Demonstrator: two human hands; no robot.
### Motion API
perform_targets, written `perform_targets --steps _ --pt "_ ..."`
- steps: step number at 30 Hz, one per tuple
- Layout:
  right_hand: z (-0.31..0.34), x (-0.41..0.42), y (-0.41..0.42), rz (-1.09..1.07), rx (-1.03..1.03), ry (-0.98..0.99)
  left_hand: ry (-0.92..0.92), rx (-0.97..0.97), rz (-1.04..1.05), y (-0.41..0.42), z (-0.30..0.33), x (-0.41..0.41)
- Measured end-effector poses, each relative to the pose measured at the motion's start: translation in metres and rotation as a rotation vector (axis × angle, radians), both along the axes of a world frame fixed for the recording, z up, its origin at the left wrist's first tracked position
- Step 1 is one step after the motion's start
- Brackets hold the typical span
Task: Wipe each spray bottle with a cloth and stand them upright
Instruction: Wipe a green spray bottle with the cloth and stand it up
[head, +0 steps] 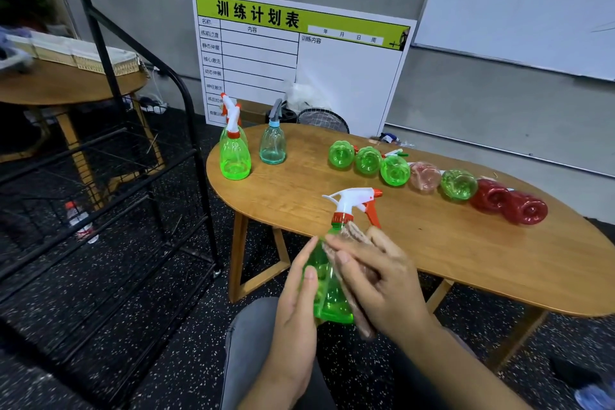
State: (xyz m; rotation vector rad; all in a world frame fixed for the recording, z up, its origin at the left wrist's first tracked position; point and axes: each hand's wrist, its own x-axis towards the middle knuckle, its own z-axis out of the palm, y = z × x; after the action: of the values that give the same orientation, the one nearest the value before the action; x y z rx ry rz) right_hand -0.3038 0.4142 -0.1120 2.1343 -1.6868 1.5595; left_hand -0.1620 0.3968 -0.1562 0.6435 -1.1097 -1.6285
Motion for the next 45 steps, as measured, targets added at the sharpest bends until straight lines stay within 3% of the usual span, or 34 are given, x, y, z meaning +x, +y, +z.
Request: perform_targets --steps 4,6,8,12,15,18,24,26,30,33,36,42,45 --pt "-0.015 0.004 0.019 0.13 -0.128 0.373 -0.003 0.022 0.049 0.001 0.005 0.003" --pt "-0.016 0.002 0.021 0.151 -0.172 0.459 -0.001 0.02 0.048 0.001 0.007 0.004" --pt "-0.013 -0.004 0.014 0.113 -0.157 0.391 -0.008 0.01 0.045 0.001 0.007 0.003" --pt "0.0 -0.013 -0.008 -0.048 -0.045 0.01 -0.051 -0.025 0.029 0.001 0.001 0.002" --pt "0.001 -0.01 -0.013 -0.082 -0.02 -0.07 -0.033 -0.028 0.038 0.0 0.001 0.002" --pt "-0.005 -0.002 -0.002 -0.024 -0.047 -0.002 -0.024 -0.03 0.055 0.001 0.005 0.002" --pt "-0.02 0.001 0.025 0.148 -0.172 0.469 -0.009 0.017 0.066 0.001 0.008 0.003" --pt "-0.015 -0.004 0.019 0.105 -0.158 0.418 -0.011 0.005 0.056 0.001 0.007 0.001" --pt "0.001 -0.014 -0.006 -0.069 -0.045 0.066 -0.045 -0.024 0.028 0.001 0.0 0.001" --pt "0.004 -0.012 -0.013 -0.139 -0.046 -0.005 -0.025 -0.032 0.021 -0.001 -0.003 0.0" --pt "-0.004 -0.002 -0.001 -0.093 -0.073 0.036 0.01 0.001 0.03 -0.002 0.0 0.0" --pt "-0.013 0.0 0.023 0.137 -0.191 0.513 0.018 0.054 0.033 -0.002 0.003 0.002" --pt "-0.007 -0.009 0.012 0.063 -0.158 0.421 0.012 0.039 0.024 -0.001 0.005 0.001"
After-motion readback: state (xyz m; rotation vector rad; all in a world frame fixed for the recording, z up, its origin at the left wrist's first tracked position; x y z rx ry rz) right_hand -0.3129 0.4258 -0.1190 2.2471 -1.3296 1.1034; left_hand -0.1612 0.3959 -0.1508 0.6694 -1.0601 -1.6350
